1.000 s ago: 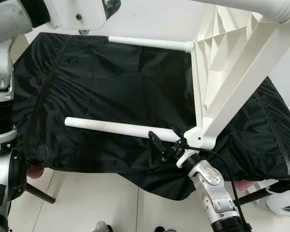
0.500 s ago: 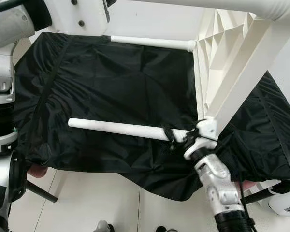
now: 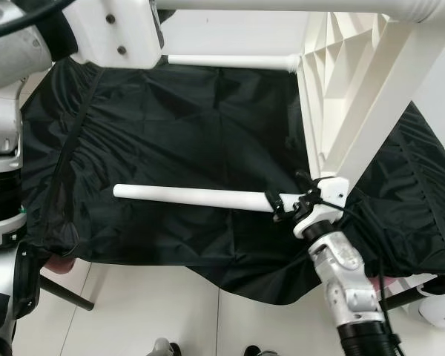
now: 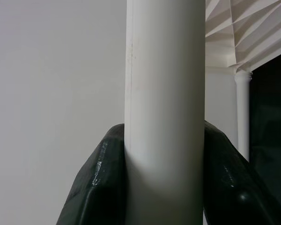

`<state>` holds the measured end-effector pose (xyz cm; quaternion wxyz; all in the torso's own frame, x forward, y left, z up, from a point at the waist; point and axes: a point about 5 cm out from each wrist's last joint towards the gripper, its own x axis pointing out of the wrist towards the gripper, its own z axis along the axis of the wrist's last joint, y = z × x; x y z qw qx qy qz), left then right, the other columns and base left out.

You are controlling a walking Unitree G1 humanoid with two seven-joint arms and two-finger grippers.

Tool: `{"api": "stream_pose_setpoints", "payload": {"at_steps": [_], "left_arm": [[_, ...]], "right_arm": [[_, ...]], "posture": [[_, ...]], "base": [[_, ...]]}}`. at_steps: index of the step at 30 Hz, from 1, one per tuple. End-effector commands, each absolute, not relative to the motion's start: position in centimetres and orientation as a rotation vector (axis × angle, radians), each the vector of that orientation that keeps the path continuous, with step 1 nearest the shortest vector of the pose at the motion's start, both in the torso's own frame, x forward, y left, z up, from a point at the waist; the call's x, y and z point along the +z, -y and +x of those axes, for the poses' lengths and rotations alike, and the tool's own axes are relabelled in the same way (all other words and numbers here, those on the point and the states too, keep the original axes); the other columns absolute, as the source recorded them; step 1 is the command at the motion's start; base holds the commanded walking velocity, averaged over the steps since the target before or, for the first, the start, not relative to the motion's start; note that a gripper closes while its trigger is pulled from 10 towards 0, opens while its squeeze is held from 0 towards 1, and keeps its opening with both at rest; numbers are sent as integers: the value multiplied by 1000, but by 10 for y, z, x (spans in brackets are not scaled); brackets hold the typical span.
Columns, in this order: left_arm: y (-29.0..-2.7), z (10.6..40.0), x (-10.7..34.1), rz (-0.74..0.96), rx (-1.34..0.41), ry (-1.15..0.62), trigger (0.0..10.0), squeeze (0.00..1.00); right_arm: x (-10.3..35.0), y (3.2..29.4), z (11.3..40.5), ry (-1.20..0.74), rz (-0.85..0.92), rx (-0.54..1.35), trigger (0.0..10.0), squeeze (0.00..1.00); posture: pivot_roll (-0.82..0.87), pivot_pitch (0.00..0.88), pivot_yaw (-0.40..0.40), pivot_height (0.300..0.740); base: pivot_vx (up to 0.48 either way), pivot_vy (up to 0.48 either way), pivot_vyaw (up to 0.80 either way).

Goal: Building children table

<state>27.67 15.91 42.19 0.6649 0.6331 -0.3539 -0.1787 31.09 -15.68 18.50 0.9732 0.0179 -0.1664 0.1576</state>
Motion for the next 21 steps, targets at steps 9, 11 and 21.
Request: {"api": "stream_pose_setpoints", "payload": {"at_steps": [9, 11, 21], "left_arm": [[-205, 279, 397, 1207, -143, 700, 1804, 0], [-206, 279, 392, 1197, -140, 680, 4157, 0], [-210, 278, 370, 1138, -167, 623, 10000, 0]], "right_arm": [[276, 242, 315, 627, -125, 13, 10000, 0], [287, 248, 315, 654, -142, -9, 10000, 0], [347, 289, 300, 821, -204, -204, 10000, 0]], "posture": [[13, 171, -26, 740], [12, 170, -28, 740], [-15, 175, -21, 740]], "base": [[0, 0, 0], [0, 0, 0], [0, 0, 0]]}}
